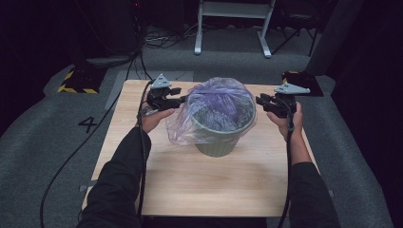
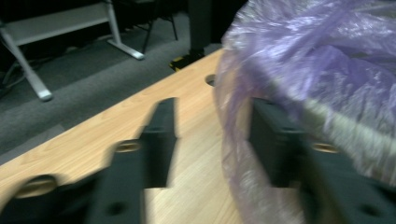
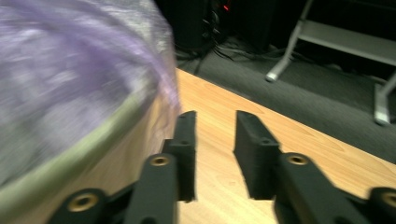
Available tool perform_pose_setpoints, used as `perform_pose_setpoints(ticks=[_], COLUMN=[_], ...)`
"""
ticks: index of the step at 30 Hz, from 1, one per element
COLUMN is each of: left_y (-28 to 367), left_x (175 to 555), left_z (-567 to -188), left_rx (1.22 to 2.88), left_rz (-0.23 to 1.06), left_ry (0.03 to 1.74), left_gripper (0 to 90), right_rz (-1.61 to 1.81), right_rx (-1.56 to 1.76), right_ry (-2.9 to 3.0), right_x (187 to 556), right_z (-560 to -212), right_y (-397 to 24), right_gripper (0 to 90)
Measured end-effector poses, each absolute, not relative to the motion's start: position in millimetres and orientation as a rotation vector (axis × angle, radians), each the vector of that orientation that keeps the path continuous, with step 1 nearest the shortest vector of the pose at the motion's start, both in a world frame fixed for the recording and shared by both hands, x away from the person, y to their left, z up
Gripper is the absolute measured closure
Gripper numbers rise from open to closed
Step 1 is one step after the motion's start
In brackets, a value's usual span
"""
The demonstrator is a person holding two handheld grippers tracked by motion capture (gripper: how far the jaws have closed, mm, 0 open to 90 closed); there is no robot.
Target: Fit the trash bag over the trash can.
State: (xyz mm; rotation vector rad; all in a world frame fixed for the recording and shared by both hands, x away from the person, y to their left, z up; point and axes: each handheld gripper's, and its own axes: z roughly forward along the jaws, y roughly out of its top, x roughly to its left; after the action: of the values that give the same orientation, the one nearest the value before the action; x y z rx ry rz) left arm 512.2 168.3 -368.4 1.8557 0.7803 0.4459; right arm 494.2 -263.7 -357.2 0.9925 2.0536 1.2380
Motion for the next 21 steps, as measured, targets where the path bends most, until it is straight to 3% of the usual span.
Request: perform_pose_setpoints(ticks=[3,10,21], left_y=[183,210,214], left_x=[502,469,404], left_z=[-368,-374,-385], left_rx=[1.826,1.833,1.865], left_rz=[0.473,0.474,0.417], left_ry=[0.804,0.735,0.555], left_gripper=[25.4,17.8,15.7], right_rz=[1.246,1.233,1.147], right_rx=[0.953,0.755,0.514], right_ry=[2.052,2.098,2.120], right_x=[478,434,399], right_z=[-360,-372,-387], right_y=[-274,-279,-246], right_gripper=[54.7,34.5,28.3])
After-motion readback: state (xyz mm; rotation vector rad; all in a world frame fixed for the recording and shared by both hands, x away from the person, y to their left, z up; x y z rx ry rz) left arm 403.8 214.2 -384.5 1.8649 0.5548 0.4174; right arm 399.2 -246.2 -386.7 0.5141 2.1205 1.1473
